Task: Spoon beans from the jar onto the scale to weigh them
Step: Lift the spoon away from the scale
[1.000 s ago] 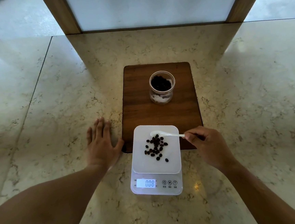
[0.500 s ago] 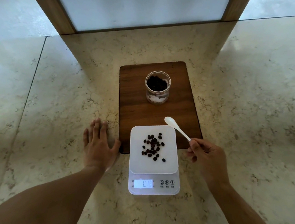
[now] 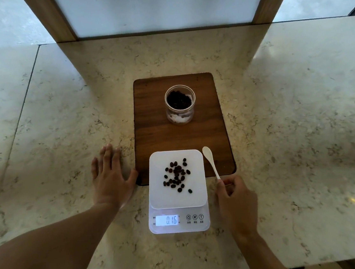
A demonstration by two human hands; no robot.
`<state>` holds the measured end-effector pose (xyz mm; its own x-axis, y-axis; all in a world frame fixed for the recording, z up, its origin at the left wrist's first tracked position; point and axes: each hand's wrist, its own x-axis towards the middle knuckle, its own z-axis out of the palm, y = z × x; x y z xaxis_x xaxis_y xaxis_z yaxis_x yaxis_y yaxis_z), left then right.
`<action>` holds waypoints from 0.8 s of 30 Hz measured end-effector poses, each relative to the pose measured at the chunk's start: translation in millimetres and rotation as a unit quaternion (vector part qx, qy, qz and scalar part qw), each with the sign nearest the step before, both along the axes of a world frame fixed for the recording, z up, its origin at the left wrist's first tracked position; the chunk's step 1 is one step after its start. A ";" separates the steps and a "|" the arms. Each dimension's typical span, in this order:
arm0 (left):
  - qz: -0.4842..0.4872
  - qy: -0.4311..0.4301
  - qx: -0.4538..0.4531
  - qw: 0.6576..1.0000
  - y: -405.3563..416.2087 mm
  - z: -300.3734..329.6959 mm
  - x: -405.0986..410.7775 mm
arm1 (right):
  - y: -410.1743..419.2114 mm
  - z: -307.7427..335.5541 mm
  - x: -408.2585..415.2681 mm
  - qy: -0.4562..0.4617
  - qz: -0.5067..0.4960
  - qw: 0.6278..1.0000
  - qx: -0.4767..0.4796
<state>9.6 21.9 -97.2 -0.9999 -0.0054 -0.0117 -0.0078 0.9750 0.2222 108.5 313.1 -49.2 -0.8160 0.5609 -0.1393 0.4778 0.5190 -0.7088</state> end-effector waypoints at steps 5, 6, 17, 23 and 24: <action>0.000 -0.003 0.000 1.000 0.1 1.0 0.0 | -0.5 -2.2 -0.6 -0.062 0.051 0.994 0.070; 0.000 -0.004 0.001 1.000 -0.3 1.0 0.0 | -1.6 -2.6 -0.7 -0.080 0.061 0.992 0.071; 0.003 -0.012 0.013 1.000 2.4 5.7 -0.3 | -1.7 -0.2 0.4 -0.129 0.077 0.983 0.109; -0.002 -0.024 0.013 1.000 0.0 1.6 2.3 | 2.2 0.8 1.7 -0.147 0.067 0.979 0.127; -0.002 -0.031 0.008 0.999 -1.0 1.2 1.5 | 3.3 2.4 0.5 -0.154 0.075 0.977 0.127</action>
